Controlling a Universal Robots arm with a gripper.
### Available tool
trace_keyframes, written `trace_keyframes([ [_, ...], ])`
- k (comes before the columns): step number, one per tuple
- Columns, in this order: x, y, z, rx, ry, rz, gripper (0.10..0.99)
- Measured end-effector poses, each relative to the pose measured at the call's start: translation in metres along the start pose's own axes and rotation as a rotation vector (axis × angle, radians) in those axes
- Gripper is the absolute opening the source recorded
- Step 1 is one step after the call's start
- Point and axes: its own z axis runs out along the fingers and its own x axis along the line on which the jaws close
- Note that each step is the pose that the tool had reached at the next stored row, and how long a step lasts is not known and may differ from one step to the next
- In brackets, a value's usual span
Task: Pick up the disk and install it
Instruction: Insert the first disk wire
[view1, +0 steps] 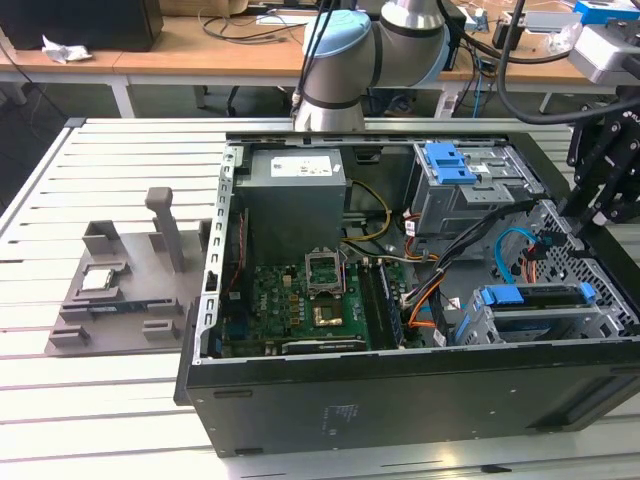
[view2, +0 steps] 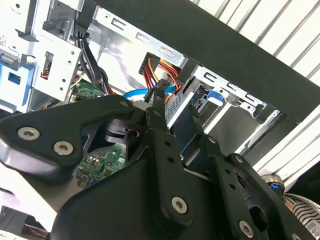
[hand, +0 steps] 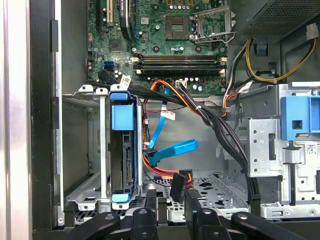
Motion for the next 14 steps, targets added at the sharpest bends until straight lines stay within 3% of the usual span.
trace_keyframes([
  [6,-0.0039,0.0008,0.0005,0.0,0.0002,0.0,0.361],
  [14,-0.0088,0.0008,0.0097,0.0,0.0003,0.0,0.361],
])
